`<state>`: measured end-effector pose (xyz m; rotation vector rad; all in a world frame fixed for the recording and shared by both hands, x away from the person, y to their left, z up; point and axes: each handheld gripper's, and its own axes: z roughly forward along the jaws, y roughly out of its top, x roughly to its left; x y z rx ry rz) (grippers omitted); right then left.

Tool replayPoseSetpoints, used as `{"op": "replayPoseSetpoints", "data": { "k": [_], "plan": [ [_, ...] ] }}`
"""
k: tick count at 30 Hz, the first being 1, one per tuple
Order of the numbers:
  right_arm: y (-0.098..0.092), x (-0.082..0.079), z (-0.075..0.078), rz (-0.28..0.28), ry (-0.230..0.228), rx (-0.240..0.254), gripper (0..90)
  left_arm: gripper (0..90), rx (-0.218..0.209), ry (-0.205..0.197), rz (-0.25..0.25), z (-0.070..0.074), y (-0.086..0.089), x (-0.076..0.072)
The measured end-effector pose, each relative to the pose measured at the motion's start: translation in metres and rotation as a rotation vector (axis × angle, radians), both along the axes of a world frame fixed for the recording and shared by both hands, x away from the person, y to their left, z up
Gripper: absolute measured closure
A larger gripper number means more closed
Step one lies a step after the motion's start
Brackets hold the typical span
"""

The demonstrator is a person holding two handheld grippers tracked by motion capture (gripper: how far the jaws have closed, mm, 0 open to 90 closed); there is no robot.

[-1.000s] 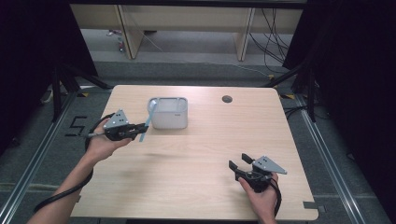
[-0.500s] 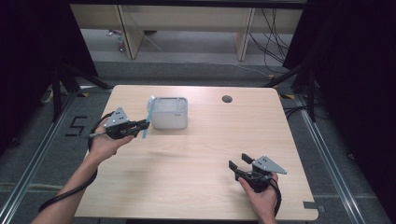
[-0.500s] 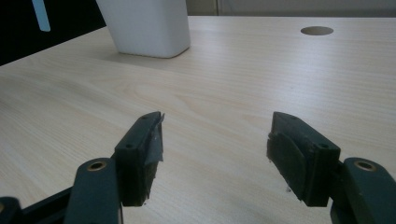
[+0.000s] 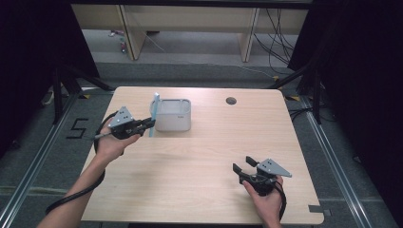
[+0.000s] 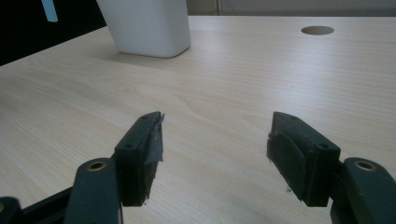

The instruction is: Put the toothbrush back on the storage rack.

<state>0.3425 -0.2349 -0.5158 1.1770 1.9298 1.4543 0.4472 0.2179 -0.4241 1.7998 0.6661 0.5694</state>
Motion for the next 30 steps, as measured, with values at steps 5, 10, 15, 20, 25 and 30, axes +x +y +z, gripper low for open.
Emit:
{"op": "replayPoseSetpoints", "data": {
  "k": [5,10,15,20,25,30],
  "plan": [
    [0.0,0.0,0.0,0.0,0.0,0.001,35.9,83.6,-0.028,-0.01,0.021,0.002,-0.002,0.001],
    [0.0,0.0,0.0,0.003,0.001,0.0,35.9,83.6,-0.049,-0.021,0.037,0.003,-0.004,0.003],
    [0.0,0.0,0.0,0.002,0.001,0.0,35.9,83.6,-0.06,-0.026,0.046,0.006,-0.006,0.004],
    [0.001,0.0,0.0,0.008,0.012,0.009,35.9,83.6,-0.079,-0.025,0.053,0.007,-0.008,0.005],
    [0.0,0.0,0.0,0.005,0.002,-0.004,36.0,83.6,-0.082,-0.029,0.059,0.009,-0.008,0.006],
    [0.001,0.0,0.0,0.013,0.024,0.013,36.0,83.6,-0.092,-0.034,0.064,0.011,-0.007,0.01]
  ]
}}
